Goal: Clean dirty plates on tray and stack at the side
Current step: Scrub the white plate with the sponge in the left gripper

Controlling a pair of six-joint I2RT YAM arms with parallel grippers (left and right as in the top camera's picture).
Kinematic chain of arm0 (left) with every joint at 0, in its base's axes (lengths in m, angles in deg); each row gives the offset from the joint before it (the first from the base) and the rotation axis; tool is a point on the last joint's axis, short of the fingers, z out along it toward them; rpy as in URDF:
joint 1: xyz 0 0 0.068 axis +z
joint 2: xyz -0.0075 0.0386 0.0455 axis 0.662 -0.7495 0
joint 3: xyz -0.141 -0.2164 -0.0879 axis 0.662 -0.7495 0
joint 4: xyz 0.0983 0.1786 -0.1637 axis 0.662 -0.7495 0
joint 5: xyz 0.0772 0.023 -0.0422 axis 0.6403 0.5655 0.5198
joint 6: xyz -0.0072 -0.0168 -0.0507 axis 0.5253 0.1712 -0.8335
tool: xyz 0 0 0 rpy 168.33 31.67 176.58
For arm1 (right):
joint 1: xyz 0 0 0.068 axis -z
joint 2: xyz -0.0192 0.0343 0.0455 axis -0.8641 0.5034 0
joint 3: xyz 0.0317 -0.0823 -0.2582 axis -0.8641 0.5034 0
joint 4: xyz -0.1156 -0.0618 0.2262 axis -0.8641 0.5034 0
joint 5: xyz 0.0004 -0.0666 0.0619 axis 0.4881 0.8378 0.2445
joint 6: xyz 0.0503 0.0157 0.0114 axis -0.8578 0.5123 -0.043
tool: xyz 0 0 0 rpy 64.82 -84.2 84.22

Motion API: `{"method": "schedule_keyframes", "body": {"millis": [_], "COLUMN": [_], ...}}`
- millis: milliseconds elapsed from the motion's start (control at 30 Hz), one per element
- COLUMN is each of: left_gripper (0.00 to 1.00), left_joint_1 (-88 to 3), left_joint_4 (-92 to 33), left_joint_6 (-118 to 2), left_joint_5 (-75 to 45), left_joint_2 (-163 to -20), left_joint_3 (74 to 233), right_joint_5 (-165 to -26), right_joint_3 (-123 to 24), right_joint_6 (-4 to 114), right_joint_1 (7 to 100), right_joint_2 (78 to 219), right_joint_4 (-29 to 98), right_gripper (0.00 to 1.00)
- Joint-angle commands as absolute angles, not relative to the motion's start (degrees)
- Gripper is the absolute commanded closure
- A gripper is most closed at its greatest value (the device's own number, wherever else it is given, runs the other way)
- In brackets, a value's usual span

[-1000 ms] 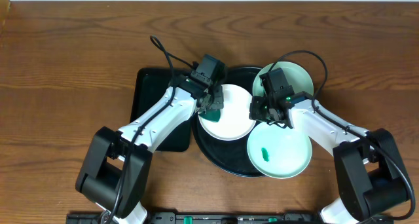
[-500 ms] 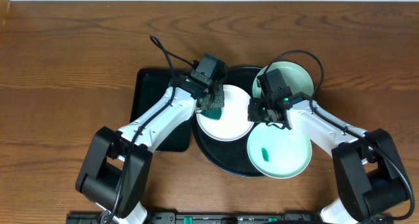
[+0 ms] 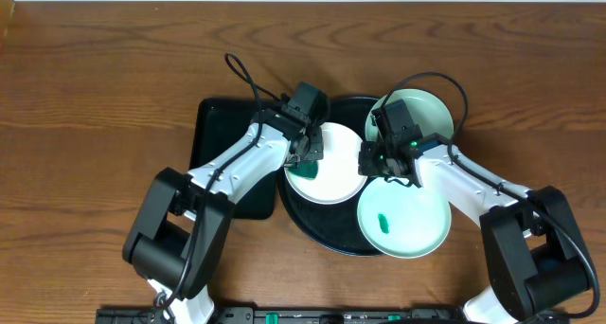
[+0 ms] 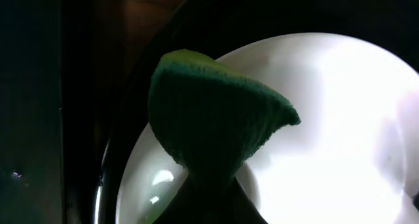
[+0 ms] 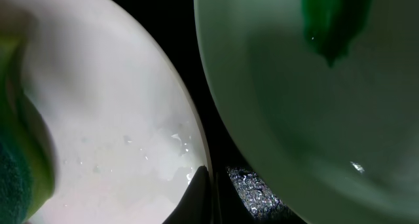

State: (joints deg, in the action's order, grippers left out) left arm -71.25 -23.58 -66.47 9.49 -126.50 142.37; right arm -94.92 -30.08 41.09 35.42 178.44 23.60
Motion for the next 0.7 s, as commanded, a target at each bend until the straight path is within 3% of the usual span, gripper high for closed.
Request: {"method": "schedule_keyframes", "body": {"millis": [0, 667], "left_gripper": [0.92, 0.92], "left_joint_1": [-71.41, -71.43], "left_joint_4": [-23.89, -25.29], "left_joint_6": [-66.1, -66.17], "left_joint_5": [10.85, 13.76], "left_joint_2": [-126.94, -131.98], "left_joint_3": [141.85, 141.26], "right_joint_5": [-93.42, -93.31], "right_joint_3": [-29.84, -29.84], "right_joint_6": [41.94, 41.94], "right_joint_1": [34.91, 34.91], "right_joint_2": [178.71, 178.71], "right_joint_4": [23.45, 23.49], "right_gripper": [0.99, 0.99]}}
